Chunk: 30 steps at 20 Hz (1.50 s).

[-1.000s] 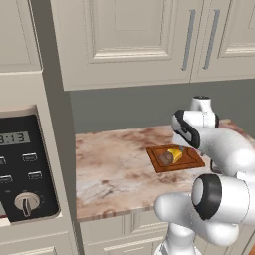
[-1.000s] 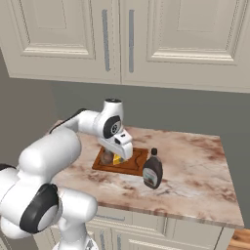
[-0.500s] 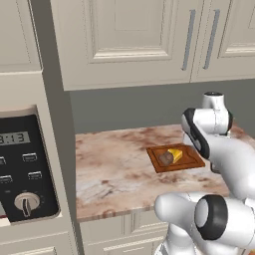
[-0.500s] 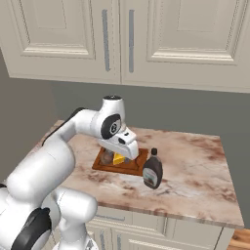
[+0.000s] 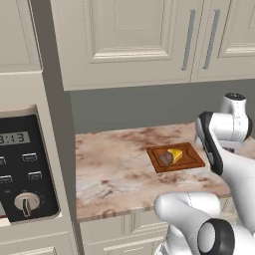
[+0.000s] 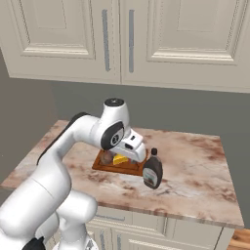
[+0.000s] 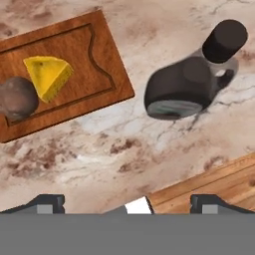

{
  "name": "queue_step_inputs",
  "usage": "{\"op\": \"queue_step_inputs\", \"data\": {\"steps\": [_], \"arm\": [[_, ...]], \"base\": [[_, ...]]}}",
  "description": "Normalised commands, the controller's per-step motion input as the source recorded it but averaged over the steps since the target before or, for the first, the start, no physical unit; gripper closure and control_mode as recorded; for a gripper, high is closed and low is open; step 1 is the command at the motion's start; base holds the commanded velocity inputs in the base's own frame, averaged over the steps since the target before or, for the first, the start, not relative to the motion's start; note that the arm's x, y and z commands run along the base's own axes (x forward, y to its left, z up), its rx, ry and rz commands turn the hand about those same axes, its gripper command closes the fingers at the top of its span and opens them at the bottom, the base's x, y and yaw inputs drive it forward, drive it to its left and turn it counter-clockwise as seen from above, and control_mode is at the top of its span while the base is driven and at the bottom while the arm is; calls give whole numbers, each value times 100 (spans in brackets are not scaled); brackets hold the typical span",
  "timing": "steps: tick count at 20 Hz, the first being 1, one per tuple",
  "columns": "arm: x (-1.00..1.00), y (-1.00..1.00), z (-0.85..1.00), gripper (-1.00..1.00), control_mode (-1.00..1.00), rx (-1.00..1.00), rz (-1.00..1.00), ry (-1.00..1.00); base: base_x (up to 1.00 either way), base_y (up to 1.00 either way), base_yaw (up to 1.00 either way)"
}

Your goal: Retrieve the reheated potato from the microwave, then place the potato, cheese, and condiment on the cutting board.

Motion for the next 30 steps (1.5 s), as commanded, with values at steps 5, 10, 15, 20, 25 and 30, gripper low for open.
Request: {"op": "queue_step_inputs", "data": {"steps": [5, 10, 15, 20, 25, 30], "arm": [[-3, -19, 30, -100, -100, -5, 10, -8], [0, -34, 12, -100, -100, -4, 20, -7], [2, -32, 0, -100, -100, 0, 28, -9], [16, -23, 4, -100, -100, 0, 14, 0], [9, -21, 12, -100, -100, -2, 2, 3], [12, -31, 5, -100, -100, -3, 5, 3]], "base": [[0, 0, 0], [0, 0, 0], [0, 0, 0], [0, 0, 0], [0, 0, 0], [0, 0, 0]]}}
